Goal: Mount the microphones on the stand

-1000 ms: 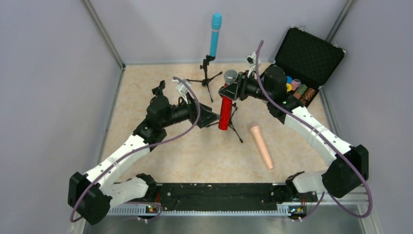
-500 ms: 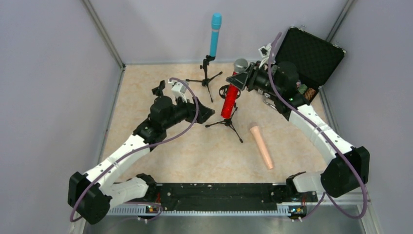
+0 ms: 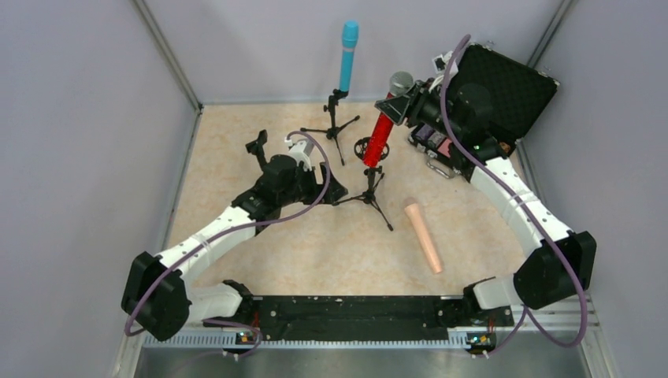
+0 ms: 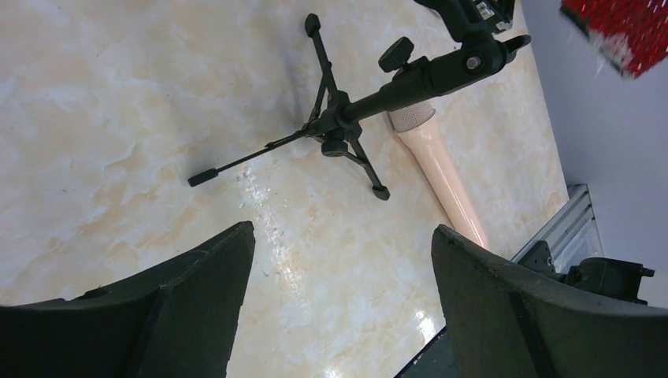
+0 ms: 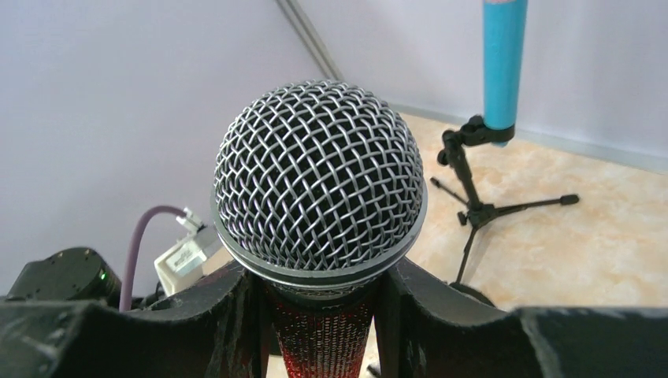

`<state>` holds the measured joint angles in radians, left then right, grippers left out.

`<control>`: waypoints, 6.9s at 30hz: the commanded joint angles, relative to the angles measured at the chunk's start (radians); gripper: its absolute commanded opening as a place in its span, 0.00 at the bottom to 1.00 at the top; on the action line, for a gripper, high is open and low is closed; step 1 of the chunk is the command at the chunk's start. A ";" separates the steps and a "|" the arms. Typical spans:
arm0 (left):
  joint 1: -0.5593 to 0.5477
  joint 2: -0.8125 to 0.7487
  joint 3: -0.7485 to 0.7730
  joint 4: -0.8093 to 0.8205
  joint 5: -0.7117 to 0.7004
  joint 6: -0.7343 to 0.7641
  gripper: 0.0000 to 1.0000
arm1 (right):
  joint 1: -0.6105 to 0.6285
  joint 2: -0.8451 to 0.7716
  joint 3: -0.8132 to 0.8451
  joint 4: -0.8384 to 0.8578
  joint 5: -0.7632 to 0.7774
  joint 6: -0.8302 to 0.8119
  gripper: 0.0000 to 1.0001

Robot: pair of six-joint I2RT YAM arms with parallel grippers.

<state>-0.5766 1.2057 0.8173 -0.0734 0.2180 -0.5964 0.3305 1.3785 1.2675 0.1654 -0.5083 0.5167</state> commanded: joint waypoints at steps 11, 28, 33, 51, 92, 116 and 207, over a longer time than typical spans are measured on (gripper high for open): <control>0.001 0.049 0.074 -0.044 0.018 0.030 0.86 | -0.005 0.141 0.236 -0.017 0.069 -0.099 0.00; 0.001 0.088 0.095 -0.079 0.047 0.031 0.86 | 0.058 0.218 0.374 -0.154 0.206 -0.357 0.00; 0.001 0.105 0.107 -0.072 0.067 0.024 0.86 | 0.102 0.218 0.360 -0.147 0.242 -0.424 0.00; 0.001 0.143 0.132 -0.100 0.088 0.026 0.86 | 0.124 0.236 0.290 -0.069 0.227 -0.425 0.00; 0.001 0.170 0.166 -0.095 0.168 0.003 0.85 | 0.125 0.222 0.063 0.031 0.188 -0.445 0.00; 0.001 0.175 0.163 -0.098 0.175 -0.007 0.85 | 0.136 0.218 -0.024 0.002 0.150 -0.466 0.00; 0.004 -0.284 -0.077 0.239 -0.344 0.061 0.87 | -0.031 -0.225 -0.392 -0.224 0.183 -0.105 0.87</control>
<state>-0.5762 0.9546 0.7643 0.0658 -0.0338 -0.5705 0.3275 1.1309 0.8249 0.0101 -0.3599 0.4225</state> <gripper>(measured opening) 0.872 0.877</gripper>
